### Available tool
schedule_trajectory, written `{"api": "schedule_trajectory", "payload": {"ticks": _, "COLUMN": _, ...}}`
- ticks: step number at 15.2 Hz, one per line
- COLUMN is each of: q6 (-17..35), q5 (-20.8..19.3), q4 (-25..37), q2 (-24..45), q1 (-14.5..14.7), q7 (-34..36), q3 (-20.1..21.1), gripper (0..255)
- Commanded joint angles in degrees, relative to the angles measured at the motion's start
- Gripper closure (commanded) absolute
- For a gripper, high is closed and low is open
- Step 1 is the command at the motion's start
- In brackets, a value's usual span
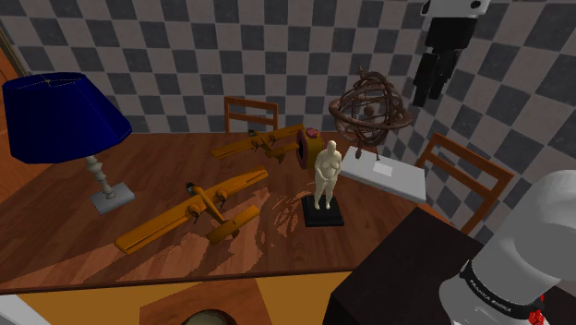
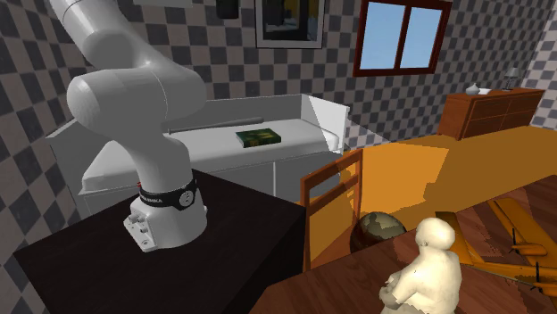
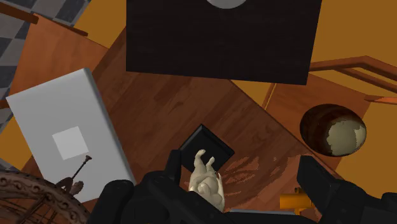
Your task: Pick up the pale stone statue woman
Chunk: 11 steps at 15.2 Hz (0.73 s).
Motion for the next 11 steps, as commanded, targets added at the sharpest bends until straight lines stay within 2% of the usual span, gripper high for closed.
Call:
{"api": "schedule_trajectory", "payload": {"ticks": 1, "q6": 0.00, "q5": 0.00, "q4": 0.00, "q2": 0.00, "q1": 0.00, "q7": 0.00, "q3": 0.00, "gripper": 0}}
{"api": "schedule_trajectory", "payload": {"ticks": 11, "q6": 17.28, "q5": -0.26, "q4": -0.09, "q2": 17.23, "q1": 1.16, "q7": 0.11, "q3": 0.93, "gripper": 0}}
